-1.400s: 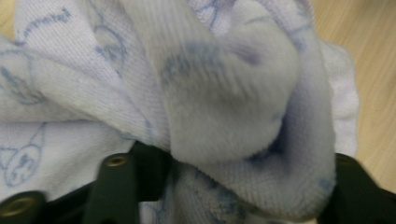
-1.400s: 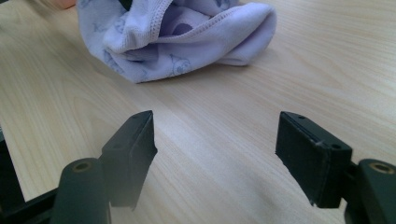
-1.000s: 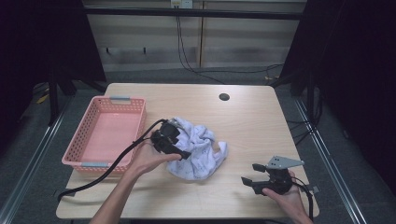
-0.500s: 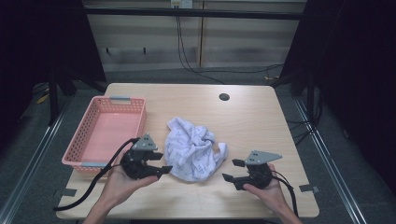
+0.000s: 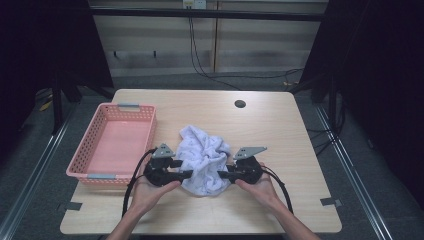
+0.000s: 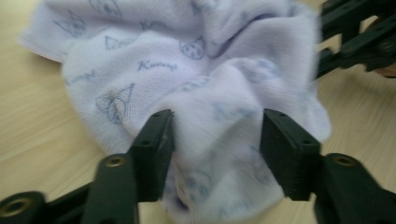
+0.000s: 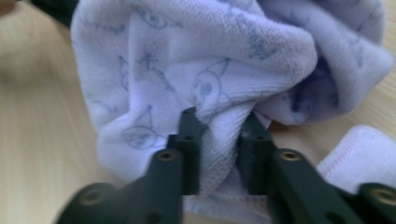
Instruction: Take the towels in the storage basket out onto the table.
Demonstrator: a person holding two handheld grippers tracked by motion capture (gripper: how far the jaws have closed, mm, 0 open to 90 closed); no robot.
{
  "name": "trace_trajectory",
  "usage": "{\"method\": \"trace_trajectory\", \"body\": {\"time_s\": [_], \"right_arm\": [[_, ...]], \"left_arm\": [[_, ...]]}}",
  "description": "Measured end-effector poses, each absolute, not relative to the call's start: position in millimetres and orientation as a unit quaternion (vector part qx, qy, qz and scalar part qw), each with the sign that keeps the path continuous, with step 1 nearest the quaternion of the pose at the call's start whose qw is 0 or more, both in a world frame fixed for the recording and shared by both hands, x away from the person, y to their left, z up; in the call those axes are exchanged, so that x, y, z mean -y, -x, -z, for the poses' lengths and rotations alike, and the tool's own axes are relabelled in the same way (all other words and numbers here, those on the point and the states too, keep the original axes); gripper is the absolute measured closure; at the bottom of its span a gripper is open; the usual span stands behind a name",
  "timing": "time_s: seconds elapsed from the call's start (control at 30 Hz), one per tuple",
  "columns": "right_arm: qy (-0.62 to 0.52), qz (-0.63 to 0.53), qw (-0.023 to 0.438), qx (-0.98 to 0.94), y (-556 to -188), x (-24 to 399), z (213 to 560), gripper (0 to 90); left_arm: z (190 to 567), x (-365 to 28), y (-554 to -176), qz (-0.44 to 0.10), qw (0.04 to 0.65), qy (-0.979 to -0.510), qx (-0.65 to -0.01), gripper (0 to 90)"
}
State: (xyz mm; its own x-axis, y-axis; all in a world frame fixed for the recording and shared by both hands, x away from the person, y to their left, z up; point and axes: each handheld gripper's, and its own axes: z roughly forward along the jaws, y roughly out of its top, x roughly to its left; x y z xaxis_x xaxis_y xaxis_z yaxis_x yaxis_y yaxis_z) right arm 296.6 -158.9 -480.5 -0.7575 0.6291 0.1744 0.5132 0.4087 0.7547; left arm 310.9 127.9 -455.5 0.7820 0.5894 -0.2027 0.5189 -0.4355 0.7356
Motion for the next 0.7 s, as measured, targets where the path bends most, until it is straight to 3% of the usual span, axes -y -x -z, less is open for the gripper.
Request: {"method": "trace_trajectory", "body": {"time_s": [0.1, 0.13, 0.17, 0.2, 0.3, 0.4, 0.47, 0.5, 0.53, 0.63, 0.7], "right_arm": [[-0.342, -0.428, 0.072, -0.833, -288.6, 172.1, 469.4, 78.9], [-0.343, -0.436, 0.071, -0.829, -284.7, 180.4, 463.5, 79.4], [-0.342, -0.442, 0.072, -0.826, -280.5, 187.2, 459.2, 79.5], [-0.343, -0.440, 0.078, -0.826, -274.6, 193.2, 455.3, 79.5], [-0.351, -0.424, 0.089, -0.830, -257.0, 212.5, 454.9, 79.3], [-0.359, -0.409, 0.072, -0.836, -237.3, 230.4, 466.7, 77.5], [-0.354, -0.408, 0.056, -0.839, -223.6, 237.0, 473.1, 69.1], [-0.352, -0.415, 0.056, -0.837, -217.6, 239.9, 472.9, 56.9], [-0.354, -0.418, 0.062, -0.834, -216.3, 241.2, 470.8, 50.4], [-0.354, -0.455, 0.085, -0.813, -224.3, 246.0, 451.7, 46.5], [-0.357, -0.465, 0.104, -0.803, -236.8, 245.2, 439.0, 48.4]], "left_arm": [[469.1, -118.4, -315.5, -0.034, 0.392, -0.867, -0.304, 64.3], [470.8, -118.5, -313.7, -0.031, 0.402, -0.866, -0.295, 77.8], [471.8, -119.3, -312.1, -0.012, 0.411, -0.862, -0.297, 84.7], [471.3, -119.4, -309.3, -0.001, 0.410, -0.863, -0.295, 86.4], [469.8, -119.0, -295.1, 0.027, 0.405, -0.868, -0.285, 87.0], [471.9, -117.0, -274.7, 0.060, 0.407, -0.870, -0.273, 86.5], [466.6, -118.7, -263.2, 0.066, 0.415, -0.872, -0.250, 80.3], [463.5, -119.1, -261.5, 0.057, 0.419, -0.870, -0.252, 73.8], [458.9, -121.6, -262.4, 0.054, 0.429, -0.866, -0.252, 66.9], [450.4, -128.0, -277.1, 0.033, 0.452, -0.848, -0.274, 61.5], [450.4, -130.0, -292.9, 0.020, 0.465, -0.834, -0.297, 63.9]]}}
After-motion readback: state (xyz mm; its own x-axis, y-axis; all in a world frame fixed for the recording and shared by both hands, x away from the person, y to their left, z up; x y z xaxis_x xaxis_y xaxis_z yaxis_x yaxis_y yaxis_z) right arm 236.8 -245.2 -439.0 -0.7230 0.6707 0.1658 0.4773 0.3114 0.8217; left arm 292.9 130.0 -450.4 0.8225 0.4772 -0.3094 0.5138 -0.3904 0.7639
